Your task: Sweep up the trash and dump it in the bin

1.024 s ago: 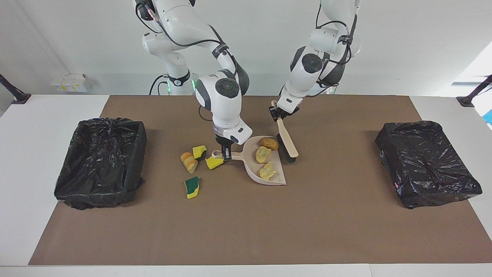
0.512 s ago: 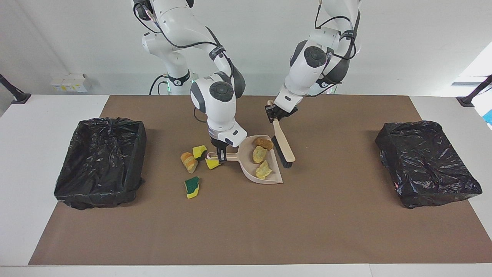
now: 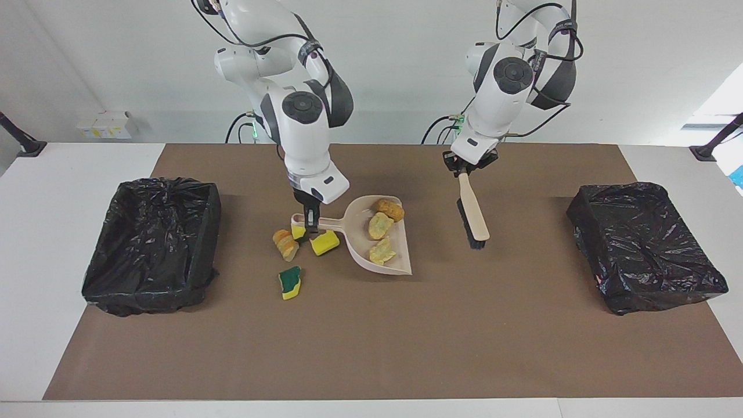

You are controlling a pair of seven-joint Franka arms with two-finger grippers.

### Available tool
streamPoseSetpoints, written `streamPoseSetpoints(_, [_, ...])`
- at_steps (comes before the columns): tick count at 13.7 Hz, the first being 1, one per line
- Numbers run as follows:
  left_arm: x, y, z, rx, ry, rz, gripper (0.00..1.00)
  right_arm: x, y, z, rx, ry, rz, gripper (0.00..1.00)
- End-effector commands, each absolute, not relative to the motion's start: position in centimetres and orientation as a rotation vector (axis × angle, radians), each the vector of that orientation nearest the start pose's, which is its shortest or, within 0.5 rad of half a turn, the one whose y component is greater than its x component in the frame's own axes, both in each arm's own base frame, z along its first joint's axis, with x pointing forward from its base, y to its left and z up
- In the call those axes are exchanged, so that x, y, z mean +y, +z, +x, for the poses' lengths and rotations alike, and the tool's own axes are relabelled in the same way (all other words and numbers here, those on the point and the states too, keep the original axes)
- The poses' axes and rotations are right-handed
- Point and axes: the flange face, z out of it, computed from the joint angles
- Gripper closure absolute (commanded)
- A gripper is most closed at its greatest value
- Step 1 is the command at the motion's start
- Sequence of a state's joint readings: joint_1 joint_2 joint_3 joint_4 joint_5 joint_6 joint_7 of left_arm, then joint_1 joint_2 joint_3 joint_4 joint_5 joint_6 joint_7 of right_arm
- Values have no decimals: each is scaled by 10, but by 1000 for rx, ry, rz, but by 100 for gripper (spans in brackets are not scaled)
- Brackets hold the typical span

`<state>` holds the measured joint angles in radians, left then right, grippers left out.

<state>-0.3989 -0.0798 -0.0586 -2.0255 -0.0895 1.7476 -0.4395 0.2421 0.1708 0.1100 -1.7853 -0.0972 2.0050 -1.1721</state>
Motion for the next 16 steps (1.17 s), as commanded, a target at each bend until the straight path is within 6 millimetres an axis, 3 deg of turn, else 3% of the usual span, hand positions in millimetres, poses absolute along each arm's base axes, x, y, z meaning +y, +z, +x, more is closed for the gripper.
streamPoseSetpoints(1, [-229, 464, 420, 55, 318, -3084, 100, 146, 493, 585, -2164, -94, -2351, 100])
streamPoseSetpoints(5, [-300, 461, 378, 66, 306, -3147, 100, 55, 512, 598, -2161, -96, -2339, 100])
streamPoseSetpoints(7, [-345, 431, 351, 41, 253, -3155, 100, 2, 512, 601, -2181, -90, -2323, 100])
streamPoseSetpoints(9, [-365, 412, 323, 64, 228, -3167, 100, -52, 511, 599, -2190, -85, -2320, 100])
streamPoseSetpoints(12, [-379, 389, 292, 61, 236, -3163, 100, -140, 516, 586, -2172, -78, -2359, 100])
streamPoseSetpoints(16, [-366, 352, 276, 88, 235, -3150, 100, -242, 529, 555, -2224, -18, -2372, 100])
